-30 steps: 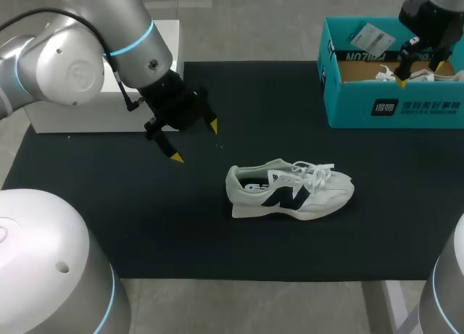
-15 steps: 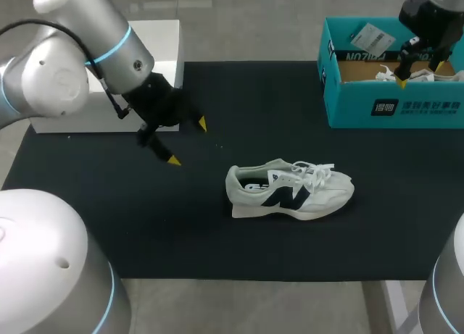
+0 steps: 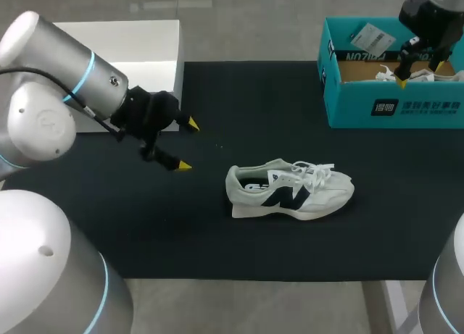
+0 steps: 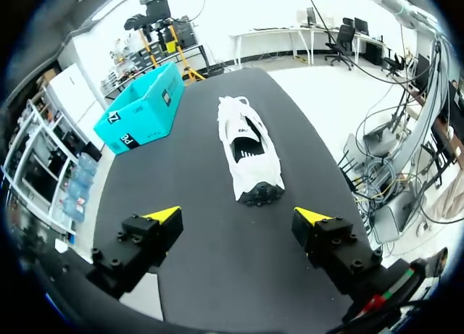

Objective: Take the shoe out of the shoebox, open the shoe tongue, remove and reinsert the insole, then place the shoe into the shoebox

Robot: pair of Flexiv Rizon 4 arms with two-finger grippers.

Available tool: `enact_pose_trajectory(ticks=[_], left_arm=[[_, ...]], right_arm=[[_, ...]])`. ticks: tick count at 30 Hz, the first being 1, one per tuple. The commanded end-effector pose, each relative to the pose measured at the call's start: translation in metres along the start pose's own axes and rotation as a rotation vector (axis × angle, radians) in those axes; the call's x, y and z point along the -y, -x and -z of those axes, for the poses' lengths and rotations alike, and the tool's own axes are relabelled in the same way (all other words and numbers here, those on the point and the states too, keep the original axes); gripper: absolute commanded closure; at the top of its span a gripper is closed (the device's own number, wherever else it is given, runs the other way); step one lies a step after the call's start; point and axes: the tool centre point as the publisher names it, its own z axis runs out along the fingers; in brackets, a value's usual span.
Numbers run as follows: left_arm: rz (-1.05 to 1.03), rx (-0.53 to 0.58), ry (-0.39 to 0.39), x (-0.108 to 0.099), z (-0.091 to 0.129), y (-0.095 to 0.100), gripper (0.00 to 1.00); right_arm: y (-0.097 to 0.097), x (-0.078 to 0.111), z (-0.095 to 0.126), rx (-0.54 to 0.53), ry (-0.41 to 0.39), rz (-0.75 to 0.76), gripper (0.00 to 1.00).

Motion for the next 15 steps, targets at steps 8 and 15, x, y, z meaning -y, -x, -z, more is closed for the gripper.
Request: enact_pose_trajectory(ticks=[8,15], left_arm=[[0.38,0.2,-0.274,-0.014,-0.015,-0.006,0.0],[0.366,0.223,-0.283,-0.027,-0.038,-0.01,0.0]], right_arm=[[0.0,0.0,0.0,0.0,0.0,0.0,0.0],[0.0,0.0,0.0,0.0,0.0,0.0,0.0]])
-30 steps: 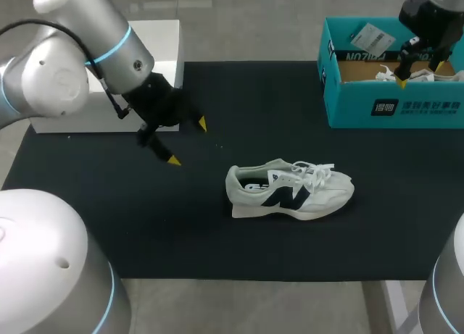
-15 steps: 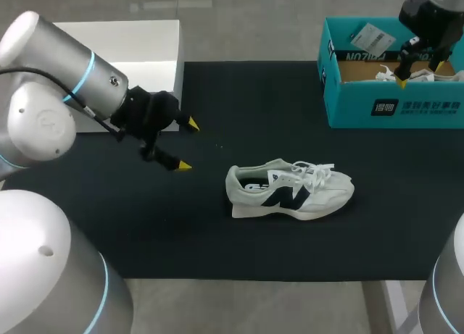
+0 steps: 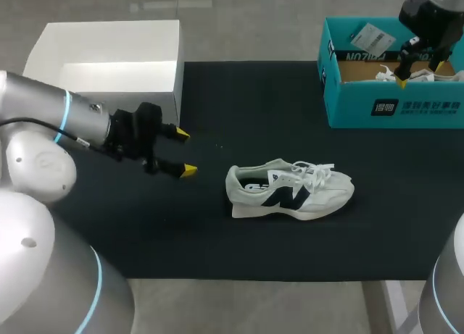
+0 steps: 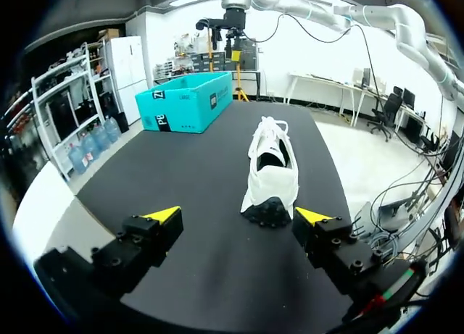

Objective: Take the shoe out of the shoebox, open the shoe tongue, remove and reinsert the insole, then place the shoe into the shoebox

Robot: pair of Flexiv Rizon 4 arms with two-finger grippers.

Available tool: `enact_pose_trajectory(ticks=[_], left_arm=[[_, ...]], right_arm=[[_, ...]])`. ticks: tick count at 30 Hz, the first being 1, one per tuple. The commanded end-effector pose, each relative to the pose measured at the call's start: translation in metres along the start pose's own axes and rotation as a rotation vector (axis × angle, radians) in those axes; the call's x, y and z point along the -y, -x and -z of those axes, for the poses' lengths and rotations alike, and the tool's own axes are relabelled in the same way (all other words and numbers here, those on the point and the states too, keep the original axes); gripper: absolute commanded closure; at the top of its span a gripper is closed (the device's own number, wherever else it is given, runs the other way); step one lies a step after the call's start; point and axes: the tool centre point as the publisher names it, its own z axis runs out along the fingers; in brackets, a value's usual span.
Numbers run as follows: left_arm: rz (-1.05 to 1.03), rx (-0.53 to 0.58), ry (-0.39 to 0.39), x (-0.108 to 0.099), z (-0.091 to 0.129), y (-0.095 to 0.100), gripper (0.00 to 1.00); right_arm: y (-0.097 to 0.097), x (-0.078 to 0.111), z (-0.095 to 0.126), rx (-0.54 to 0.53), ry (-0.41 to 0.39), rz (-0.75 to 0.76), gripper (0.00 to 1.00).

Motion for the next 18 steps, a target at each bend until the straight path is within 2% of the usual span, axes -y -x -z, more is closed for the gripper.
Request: enact_pose_trajectory(ticks=[1,7,11,18], left_arm=[[0.004,0.059,-0.102,-0.015,-0.021,-0.005,0.0],[-0.048,-0.041,-0.138,-0.022,-0.043,-0.006,0.0],[-0.088,-0.131,-0.126,-0.02,-0.049,-0.009,0.0],[-0.088,-0.184,-0.114,-0.017,-0.067,-0.014,0.0]], right_arm=[[0.0,0.0,0.0,0.0,-0.001,0.0,0.0],[0.0,0.0,0.0,0.0,-0.001,0.0,0.0],[0.0,0.0,0.0,0.0,-0.001,0.0,0.0],[0.0,0.0,0.0,0.0,-0.001,0.0,0.0]])
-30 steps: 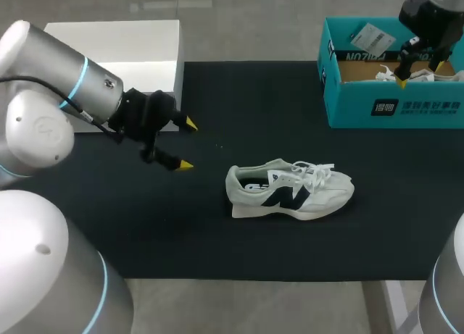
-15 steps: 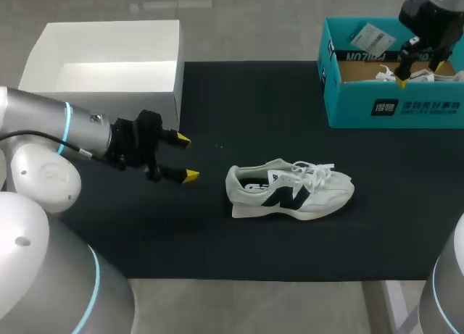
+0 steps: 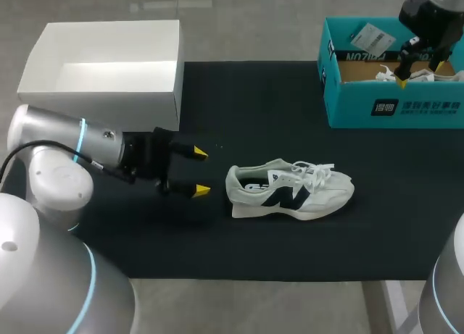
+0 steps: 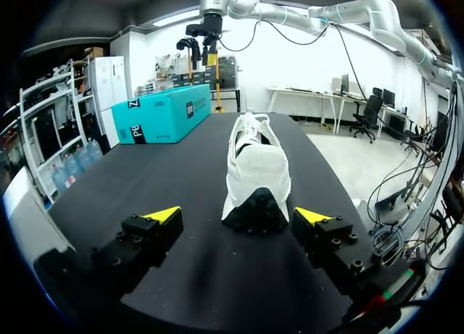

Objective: Take the shoe out of the shoebox, open the shoe tongue, remove and reinsert the insole, then place the shoe into the shoebox

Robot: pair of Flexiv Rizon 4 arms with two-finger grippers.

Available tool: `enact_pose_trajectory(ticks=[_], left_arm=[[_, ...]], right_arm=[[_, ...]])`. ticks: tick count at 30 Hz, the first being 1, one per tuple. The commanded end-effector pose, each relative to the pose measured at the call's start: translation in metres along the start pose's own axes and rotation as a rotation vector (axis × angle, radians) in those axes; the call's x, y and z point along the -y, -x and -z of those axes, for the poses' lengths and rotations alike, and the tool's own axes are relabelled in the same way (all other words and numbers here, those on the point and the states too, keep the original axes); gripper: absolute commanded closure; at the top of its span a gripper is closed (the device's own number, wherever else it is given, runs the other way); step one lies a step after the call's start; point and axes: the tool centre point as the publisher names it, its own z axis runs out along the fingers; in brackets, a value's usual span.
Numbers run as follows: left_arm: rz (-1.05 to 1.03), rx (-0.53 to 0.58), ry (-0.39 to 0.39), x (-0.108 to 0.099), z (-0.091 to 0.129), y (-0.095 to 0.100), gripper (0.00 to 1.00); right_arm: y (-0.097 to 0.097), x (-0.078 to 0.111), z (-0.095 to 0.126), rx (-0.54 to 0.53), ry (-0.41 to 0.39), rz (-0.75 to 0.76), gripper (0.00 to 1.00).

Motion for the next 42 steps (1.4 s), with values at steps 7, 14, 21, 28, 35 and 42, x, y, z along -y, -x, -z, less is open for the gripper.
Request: enact_pose_trajectory(ticks=[7,14,21,28,35,42], left_arm=[[-0.007,-0.109,0.021,0.0,-0.024,-0.009,0.0],[0.036,-0.112,0.027,-0.011,-0.036,-0.019,0.0],[0.044,-0.114,0.029,-0.013,-0.054,-0.023,0.0],[0.055,-0.102,0.026,-0.014,-0.073,-0.022,0.0],[0.065,-0.098,0.019,-0.018,-0.087,-0.019,0.0],[0.063,-0.092,0.011,-0.016,-0.097,-0.017,0.0]], right_arm=[[0.0,0.0,0.0,0.0,0.0,0.0,0.0],[0.0,0.0,0.0,0.0,0.0,0.0,0.0],[0.0,0.0,0.0,0.0,0.0,0.0,0.0],[0.0,0.0,0.0,0.0,0.0,0.0,0.0],[0.0,0.0,0.0,0.0,0.0,0.0,0.0],[0.0,0.0,0.0,0.0,0.0,0.0,0.0]])
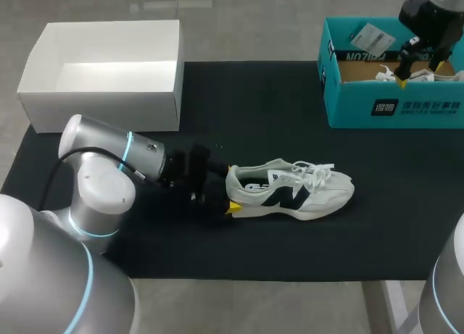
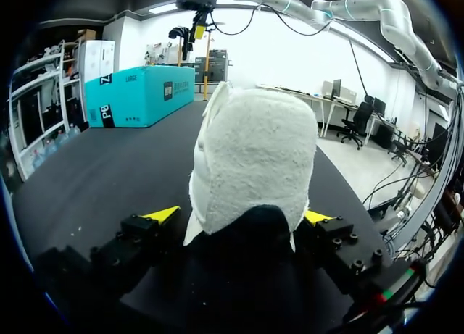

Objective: Take the shoe out of the shoebox, open the shoe tongue, remove and reinsert the insole, then place the shoe into the shoebox

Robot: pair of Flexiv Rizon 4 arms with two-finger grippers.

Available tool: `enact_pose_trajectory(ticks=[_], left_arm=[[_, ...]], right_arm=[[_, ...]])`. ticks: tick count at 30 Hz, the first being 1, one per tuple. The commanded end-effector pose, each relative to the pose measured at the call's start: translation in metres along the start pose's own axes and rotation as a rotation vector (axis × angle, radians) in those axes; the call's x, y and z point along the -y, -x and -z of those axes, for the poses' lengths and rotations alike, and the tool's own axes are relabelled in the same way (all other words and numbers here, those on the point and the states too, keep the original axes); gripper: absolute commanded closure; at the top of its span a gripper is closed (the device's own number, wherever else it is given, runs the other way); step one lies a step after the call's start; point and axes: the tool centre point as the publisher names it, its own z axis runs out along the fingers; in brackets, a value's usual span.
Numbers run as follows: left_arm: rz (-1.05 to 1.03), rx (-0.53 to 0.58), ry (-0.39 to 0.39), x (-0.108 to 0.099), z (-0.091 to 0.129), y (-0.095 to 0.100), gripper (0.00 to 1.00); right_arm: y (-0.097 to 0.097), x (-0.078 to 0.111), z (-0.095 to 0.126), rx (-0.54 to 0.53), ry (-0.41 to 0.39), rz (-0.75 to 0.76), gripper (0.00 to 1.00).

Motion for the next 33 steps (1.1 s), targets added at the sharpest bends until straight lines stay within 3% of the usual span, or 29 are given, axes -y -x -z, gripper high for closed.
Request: enact_pose_trajectory(ticks=[1,7,8,10,11,12,13,14,33], left_arm=[[0.0,0.001,-0.004,0.0003,-0.0099,0.0034,0.0],[-0.011,-0.002,0.004,-0.0026,-0.0135,0.0062,0.0],[-0.011,-0.002,0.005,-0.0032,-0.0136,0.0068,0.04],[-0.013,-0.004,0.007,-0.0043,-0.0137,0.0085,0.32],[-0.014,-0.004,0.008,-0.0046,-0.0137,0.0092,0.54],[-0.014,-0.005,0.009,-0.0046,-0.0137,0.0095,0.67],[-0.014,-0.007,0.01,-0.0046,-0.0135,0.0098,0.89],[-0.015,-0.008,0.01,-0.0043,-0.0132,0.0102,1.0],[0.026,-0.016,0.015,-0.0006,-0.0086,0.0094,1.0]], right_arm=[[0.0,0.0,-0.0002,0.0,0.0,0.0,0.0],[0.0,0.0,-0.0002,0.0,0.0,0.0,0.0],[0.0,0.0,-0.0002,0.0,0.0,0.0,0.0],[0.0,0.0,-0.0002,0.0,0.0,0.0,0.0],[0.0,0.0,-0.0002,0.0,0.0,0.0,0.0],[0.0,0.0,-0.0002,0.0,0.0,0.0,0.0],[0.0,0.0,-0.0002,0.0,0.0,0.0,0.0],[0.0,0.0,-0.0002,0.0,0.0,0.0,0.0],[0.0,0.0,-0.0002,0.0,0.0,0.0,0.0]])
